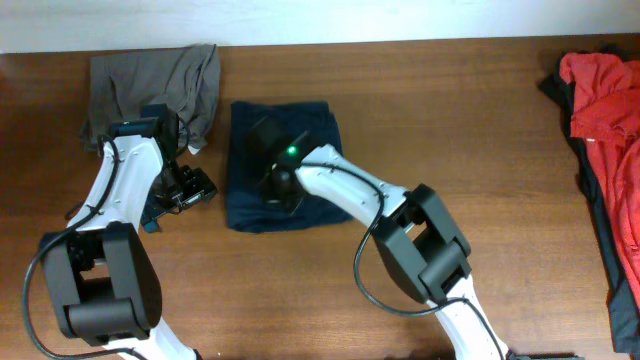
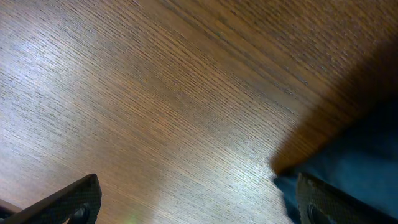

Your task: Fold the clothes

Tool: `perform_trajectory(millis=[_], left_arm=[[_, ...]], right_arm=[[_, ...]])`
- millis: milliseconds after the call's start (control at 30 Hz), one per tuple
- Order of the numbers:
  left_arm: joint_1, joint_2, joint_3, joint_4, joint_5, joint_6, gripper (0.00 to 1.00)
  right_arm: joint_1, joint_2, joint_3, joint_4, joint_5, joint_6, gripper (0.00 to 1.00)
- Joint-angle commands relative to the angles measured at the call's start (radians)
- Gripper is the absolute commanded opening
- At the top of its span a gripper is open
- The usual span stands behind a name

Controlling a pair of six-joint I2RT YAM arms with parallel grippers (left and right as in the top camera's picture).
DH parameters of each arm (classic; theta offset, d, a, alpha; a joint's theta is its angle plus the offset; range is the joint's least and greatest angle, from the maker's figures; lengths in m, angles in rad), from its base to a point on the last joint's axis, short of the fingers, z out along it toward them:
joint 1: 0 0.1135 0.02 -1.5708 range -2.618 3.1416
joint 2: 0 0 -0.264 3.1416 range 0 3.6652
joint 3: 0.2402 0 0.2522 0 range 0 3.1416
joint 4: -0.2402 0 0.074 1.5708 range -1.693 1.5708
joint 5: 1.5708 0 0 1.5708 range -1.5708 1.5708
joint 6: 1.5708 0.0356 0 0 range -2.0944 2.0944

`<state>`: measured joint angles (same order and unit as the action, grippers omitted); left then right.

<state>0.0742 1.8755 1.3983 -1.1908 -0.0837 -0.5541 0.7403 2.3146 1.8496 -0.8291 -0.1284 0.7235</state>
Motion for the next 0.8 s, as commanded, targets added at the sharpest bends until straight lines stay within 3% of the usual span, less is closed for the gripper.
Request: perform_trajectory(millis=[0,233,267,333,367,467,500,533,567,600,633,667,700,767], left_arm=[[0.000,-0.021,-0.008,-0.001,-0.007,-0.002,0.99],[0.000,-0.021,-0.008,-0.001,-0.007,-0.002,0.99],[0.000,-0.021,-0.008,-0.001,-0.007,-0.002,0.99],[0.000,-0.021,-0.008,-0.001,-0.007,-0.002,0.99],[0.000,-0.021,-0.008,-0.001,-0.007,-0.002,0.99],[0.000,-0.021,-0.008,0.014,0.010,0.034,0.99],[-0.002,-0.021,-0.008,0.026,0.029,0.064,0.99],[-0.003,-0.021,-0.008,0.041,0.061,0.106,0.99],[-0.006,-0.021,-0.008,0.061,0.109,0.138,0.99],[-0.008,-0.021,-0.008,0.064,0.121,0.137,0.99],[-0.010,-0.021,-0.008,0.066,0.134,0.138,0.89],[-0.011,-0.021,-0.008,0.064,0.133,0.141,0.72],[-0.013,-0.023,-0.008,0.061,0.130,0.142,0.65],[-0.016,-0.034,-0.008,0.056,0.129,0.142,0.64]], right_arm=[[0.015,-0.099,0.054,-0.029,0.098,0.014,0.05],[-0.076,-0.252,0.142,-0.159,0.171,-0.097,0.22],[-0.096,-0.264,0.142,-0.172,0.170,-0.117,0.29],[-0.128,-0.267,0.142,-0.196,0.166,-0.166,0.56],[-0.142,-0.266,0.142,-0.214,0.166,-0.182,0.64],[-0.189,-0.258,0.142,-0.278,0.164,-0.223,0.78],[-0.200,-0.257,0.140,-0.286,0.163,-0.224,0.78],[-0.210,-0.257,0.138,-0.285,0.158,-0.242,0.75],[-0.226,-0.257,0.138,-0.244,0.114,-0.315,0.45],[-0.230,-0.257,0.138,-0.217,0.076,-0.350,0.32],[-0.233,-0.257,0.138,-0.177,0.020,-0.384,0.13],[-0.232,-0.255,0.138,-0.147,-0.003,-0.387,0.06],[-0.232,-0.251,0.138,-0.130,-0.003,-0.387,0.04],[-0.232,-0.238,0.138,-0.098,0.005,-0.387,0.04]])
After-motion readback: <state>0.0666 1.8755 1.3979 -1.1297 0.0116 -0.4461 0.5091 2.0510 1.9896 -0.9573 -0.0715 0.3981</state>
